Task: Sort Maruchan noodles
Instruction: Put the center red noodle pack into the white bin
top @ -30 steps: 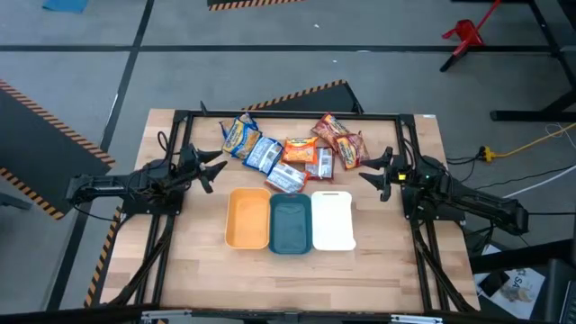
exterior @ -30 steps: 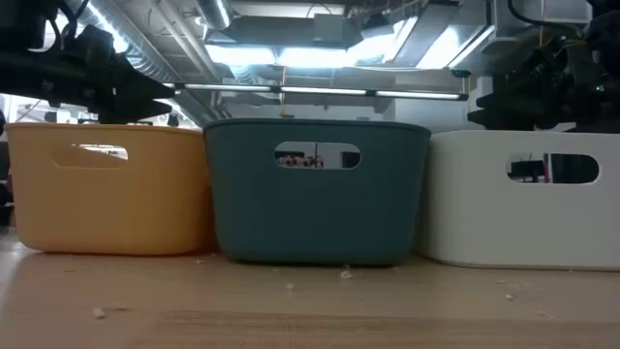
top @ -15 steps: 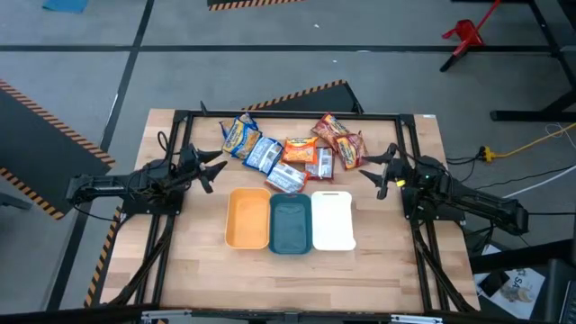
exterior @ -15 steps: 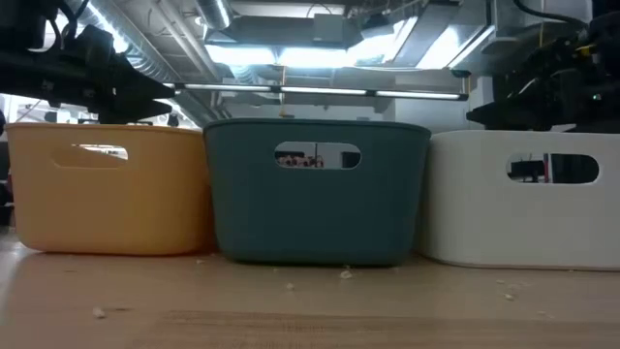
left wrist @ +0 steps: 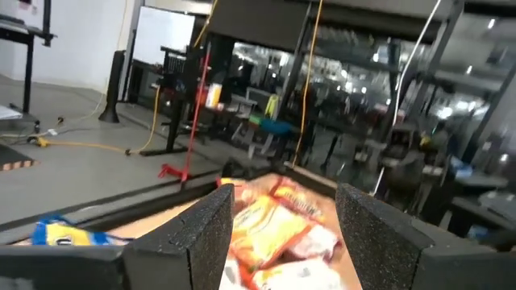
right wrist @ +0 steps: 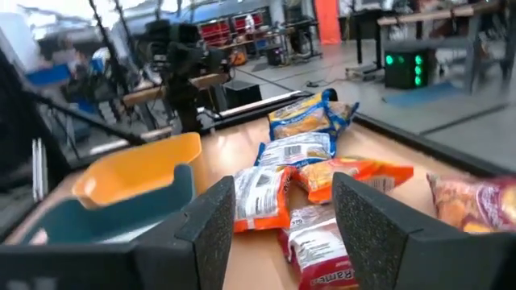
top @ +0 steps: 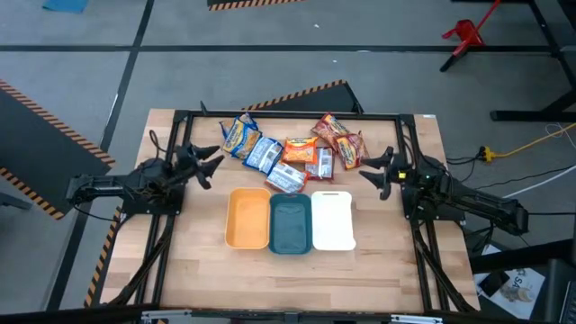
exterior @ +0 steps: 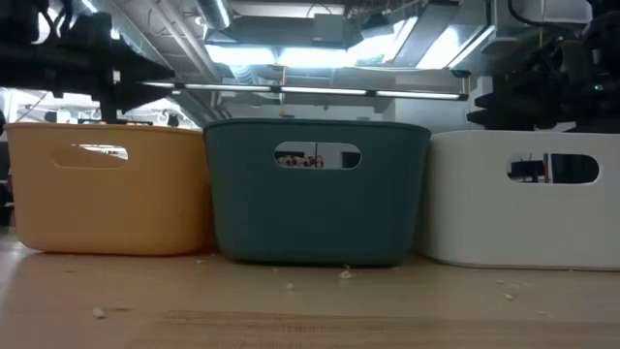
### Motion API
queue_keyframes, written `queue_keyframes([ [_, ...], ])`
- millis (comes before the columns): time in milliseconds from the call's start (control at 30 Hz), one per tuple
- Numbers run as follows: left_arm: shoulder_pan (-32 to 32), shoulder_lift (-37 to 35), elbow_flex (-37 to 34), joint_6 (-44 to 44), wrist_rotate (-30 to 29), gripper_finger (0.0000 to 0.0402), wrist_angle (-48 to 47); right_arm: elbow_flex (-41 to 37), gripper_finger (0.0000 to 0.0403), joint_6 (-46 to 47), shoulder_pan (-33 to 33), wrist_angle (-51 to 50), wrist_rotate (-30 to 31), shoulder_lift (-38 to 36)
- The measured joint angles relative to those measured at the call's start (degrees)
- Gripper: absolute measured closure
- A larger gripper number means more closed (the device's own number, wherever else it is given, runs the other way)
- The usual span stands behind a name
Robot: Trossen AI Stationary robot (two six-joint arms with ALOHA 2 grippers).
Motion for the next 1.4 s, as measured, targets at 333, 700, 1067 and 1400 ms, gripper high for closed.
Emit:
queue_keyframes([
  [333,0.0,0.0,0.02,-0.1,-0.08,0.0189,3.13,0.0,0.0207,2.95,0.02,3.28,7.89,0.0],
  [700,0.0,-0.02,0.02,-0.24,-0.23,0.0189,4.93,0.35,0.0207,-2.02,0.0,10.52,11.85,0.04],
  [1067,0.0,0.0,0.01,-15.63,2.87,0.0189,5.47,18.34,0.0207,-12.32,0.0,-5.48,12.82,19.11],
  [1400,-0.34,0.0,0.01,-22.73,10.4,0.0189,7.77,33.66,0.0195,-14.98,0.02,-12.58,26.89,51.88],
])
